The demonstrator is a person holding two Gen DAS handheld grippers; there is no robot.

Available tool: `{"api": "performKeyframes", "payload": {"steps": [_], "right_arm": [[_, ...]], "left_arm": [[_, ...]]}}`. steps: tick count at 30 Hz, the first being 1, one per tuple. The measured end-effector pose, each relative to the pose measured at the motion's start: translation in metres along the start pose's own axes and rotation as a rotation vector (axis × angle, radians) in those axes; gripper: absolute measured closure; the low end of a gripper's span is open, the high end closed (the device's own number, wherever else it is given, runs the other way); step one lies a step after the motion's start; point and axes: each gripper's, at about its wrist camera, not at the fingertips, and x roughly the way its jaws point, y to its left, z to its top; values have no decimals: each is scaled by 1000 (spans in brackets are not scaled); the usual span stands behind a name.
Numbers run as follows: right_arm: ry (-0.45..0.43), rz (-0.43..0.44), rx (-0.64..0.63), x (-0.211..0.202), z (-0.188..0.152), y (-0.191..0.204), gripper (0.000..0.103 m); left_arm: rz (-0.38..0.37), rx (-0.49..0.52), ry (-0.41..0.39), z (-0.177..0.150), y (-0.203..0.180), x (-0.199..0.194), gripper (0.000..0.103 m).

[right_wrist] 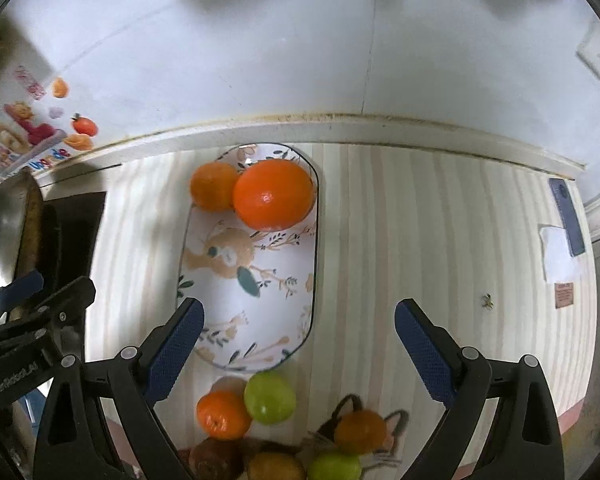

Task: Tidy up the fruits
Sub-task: 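Lift both open tools away from the plate toward the fruit pile, then grasp a red-brown apple with the left tool while the right tool grasps a brown pear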

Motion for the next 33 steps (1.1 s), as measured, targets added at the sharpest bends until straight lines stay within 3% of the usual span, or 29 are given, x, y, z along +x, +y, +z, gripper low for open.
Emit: {"api": "performKeyframes", "payload": {"steps": [8,13,19,25,28,32,33], "right_arm": [[-84,44,26,-57,-37,2,5],[-35,107,67,-60,-68,-7,5],[98,127,151,-17,-111,-33,5],[269,197,266,35,-161,-61,5],[297,217,278,45,-170,-63,5],[297,224,278,48,-176,-63,5],[298,227,272,48,-177,-61,5]], "left_arm": [[-54,10,-59,-30,-7,-51,15],[-83,19,-36,-52,-10,-56,15],[-74,50,95,-94,-19,-17,14],[-95,119,358,-147,-39,57,14],[-116,116,455,-163,-46,91,14],[-134,116,489,-172,-54,114,19],[-152,114,485,-173,-55,115,26]]}}
